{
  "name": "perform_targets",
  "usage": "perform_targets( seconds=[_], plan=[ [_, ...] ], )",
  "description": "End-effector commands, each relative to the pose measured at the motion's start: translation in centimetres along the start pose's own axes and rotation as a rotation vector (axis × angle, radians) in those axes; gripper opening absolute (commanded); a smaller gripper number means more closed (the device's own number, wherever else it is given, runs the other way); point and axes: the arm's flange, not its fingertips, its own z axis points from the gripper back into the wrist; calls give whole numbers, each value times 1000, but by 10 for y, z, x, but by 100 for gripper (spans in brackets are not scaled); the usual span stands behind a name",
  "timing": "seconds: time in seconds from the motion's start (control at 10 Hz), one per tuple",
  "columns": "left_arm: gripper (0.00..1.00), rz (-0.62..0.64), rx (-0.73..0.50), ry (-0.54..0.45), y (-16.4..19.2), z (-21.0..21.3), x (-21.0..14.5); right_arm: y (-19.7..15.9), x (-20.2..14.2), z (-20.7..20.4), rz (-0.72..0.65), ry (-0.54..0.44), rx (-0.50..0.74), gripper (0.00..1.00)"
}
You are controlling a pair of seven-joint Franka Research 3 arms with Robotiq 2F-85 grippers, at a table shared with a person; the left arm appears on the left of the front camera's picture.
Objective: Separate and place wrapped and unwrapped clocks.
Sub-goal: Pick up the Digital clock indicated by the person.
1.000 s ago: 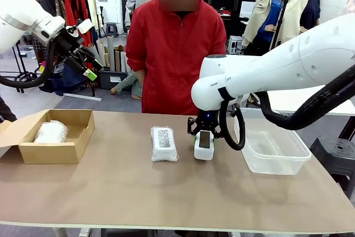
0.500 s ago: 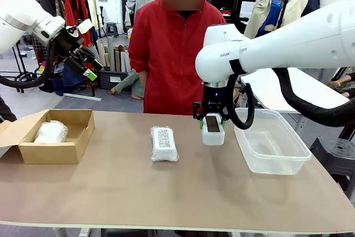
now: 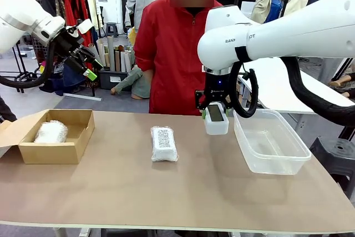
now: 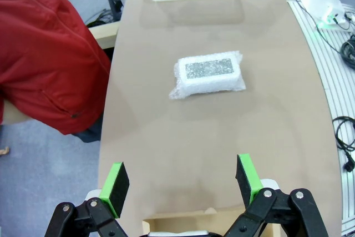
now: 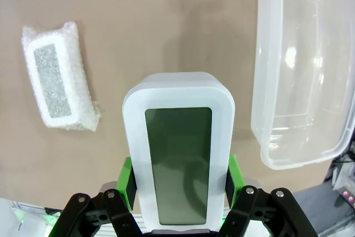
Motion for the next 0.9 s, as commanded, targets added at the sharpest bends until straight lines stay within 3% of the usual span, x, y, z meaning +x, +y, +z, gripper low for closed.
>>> perform_targets(
  seconds=[0.0, 0.5, 0.8],
  plan=[
    [100, 1, 2, 0, -1, 2, 0, 0, -2, 2, 5, -3, 1, 0],
    [100, 1, 2, 0, -1, 2, 0, 3, -2, 0, 6, 1, 1, 0],
    [100, 1, 2, 0, -1, 2, 0, 1, 0, 62, 80, -107, 82, 0]
  ],
)
